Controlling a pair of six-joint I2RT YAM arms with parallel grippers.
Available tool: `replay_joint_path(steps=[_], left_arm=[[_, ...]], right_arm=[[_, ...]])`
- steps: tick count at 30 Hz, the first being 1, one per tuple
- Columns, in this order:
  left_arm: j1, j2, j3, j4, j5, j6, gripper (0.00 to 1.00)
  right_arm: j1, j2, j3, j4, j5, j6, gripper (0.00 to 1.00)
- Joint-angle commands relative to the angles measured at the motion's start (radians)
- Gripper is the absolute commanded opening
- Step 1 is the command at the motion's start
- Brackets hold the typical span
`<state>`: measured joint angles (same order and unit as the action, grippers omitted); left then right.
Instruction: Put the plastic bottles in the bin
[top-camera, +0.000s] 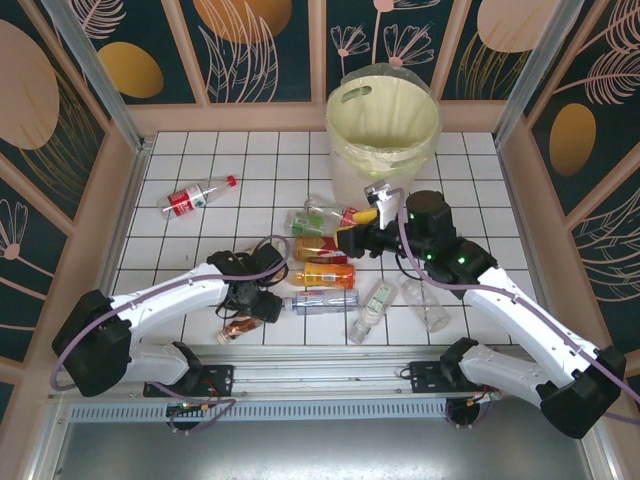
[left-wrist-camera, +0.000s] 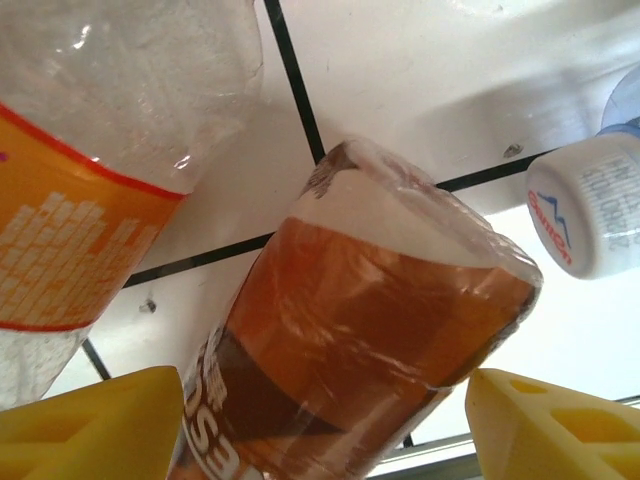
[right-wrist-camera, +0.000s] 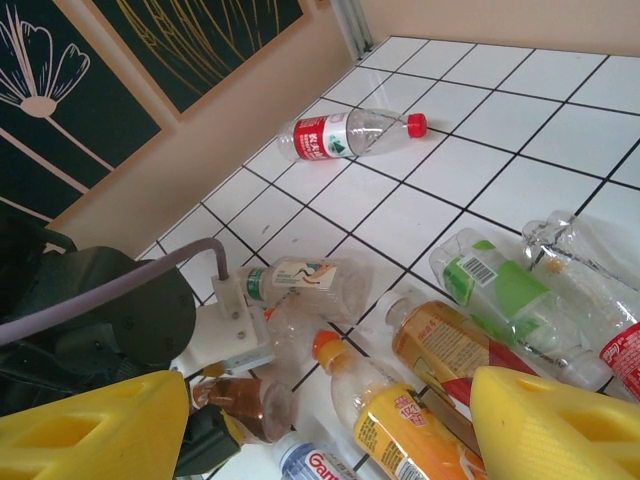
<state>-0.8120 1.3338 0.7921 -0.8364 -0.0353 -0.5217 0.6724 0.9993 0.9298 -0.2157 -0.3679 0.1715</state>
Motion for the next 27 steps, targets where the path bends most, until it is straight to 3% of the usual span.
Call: replay_joint_path(steps=[1,16,23,27], left_arm=[[-0.005,0.020,-0.012,0.038,0.005,-0.006,0.75],[-0.007,0.066,-0.048,0.121,0.032,-0.021,0.73],[-0.006,0.058,-0.023,0.125,0.014,-0.025,0.55],[-0.007,0.050,0.029,0.106,0.004,-0.029,0.53]], right_arm=[[0.011,-0.023,-0.010,0.028,0.007,0.013,0.75],[0.016,-0.041,-0.021,0.014,0.025,0.015,0.75],[0.016,-0.044,-0.029,0.022,0.028,0.019,0.75],[0.018,-0.043,-0.037,0.027,0.026,0.022,0.75]])
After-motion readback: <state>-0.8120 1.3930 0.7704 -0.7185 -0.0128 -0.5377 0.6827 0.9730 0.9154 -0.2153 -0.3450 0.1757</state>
